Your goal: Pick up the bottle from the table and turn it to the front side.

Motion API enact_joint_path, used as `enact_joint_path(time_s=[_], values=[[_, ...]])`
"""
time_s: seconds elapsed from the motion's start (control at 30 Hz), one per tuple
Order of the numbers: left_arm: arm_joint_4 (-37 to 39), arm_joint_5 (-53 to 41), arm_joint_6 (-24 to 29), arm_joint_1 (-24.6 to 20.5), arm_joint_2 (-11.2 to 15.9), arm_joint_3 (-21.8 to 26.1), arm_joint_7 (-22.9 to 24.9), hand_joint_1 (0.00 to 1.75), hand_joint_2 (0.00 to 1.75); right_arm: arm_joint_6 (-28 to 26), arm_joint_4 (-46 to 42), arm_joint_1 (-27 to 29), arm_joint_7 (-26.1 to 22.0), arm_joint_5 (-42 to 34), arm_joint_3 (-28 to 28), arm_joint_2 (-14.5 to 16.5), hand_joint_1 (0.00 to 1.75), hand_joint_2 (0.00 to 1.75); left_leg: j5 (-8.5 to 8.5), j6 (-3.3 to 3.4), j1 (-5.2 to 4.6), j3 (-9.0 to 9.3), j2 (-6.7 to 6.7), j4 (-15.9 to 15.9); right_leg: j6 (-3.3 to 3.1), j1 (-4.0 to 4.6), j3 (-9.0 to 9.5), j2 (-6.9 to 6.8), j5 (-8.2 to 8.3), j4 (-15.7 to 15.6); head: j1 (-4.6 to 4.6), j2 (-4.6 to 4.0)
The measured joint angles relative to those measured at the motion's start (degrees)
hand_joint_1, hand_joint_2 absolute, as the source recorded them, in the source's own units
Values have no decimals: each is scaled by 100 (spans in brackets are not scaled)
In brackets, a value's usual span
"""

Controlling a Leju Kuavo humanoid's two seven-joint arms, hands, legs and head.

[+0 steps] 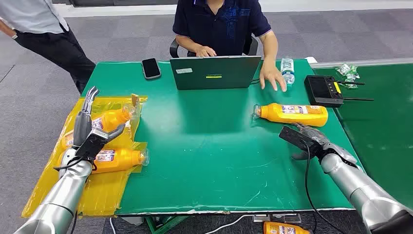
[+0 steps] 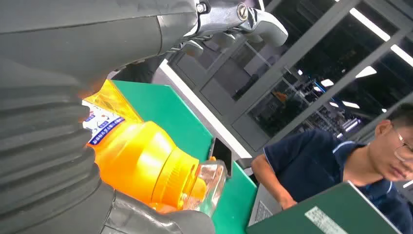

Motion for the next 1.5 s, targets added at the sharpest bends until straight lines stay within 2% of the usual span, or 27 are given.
enact_joint_path(time_s=[0.43, 0.63, 0.8, 1.37, 1.5], values=[[0, -61, -45, -4, -9, 1, 0, 0, 175, -17, -11, -130, -14, 62, -33, 28, 0, 175, -1, 1, -1, -1, 0, 0, 0, -1, -1, 0, 0, 0, 0, 0], [22, -13, -68, -89, -11, 1, 0, 0, 175, 343, -67, -519, -5, 143, -123, -113, 0, 175, 3, 4, -2, 0, 1, 0, 1, -2, -1, -1, 2, 0, 0, 0], [49, 1, -71, -151, -23, 0, 0, 0, 175, 412, -83, -708, -16, 127, -136, -217, 0, 175, 3, 4, -2, 0, 1, 1, 1, -2, -1, -1, 2, 0, 0, 0], [63, 168, -57, -173, -25, 0, 0, 0, 175, 311, -181, -553, -64, 15, -140, -293, 0, 175, 2, 5, -2, -3, 0, 0, 1, -1, -2, -1, 2, 0, 0, 0], [68, 162, -55, -174, -25, 0, 0, 0, 175, 441, -222, -512, 8, 0, -139, -292, 0, 175, 2, 5, -2, -3, 0, 0, 1, -1, -2, -2, 2, 0, 1, 0]])
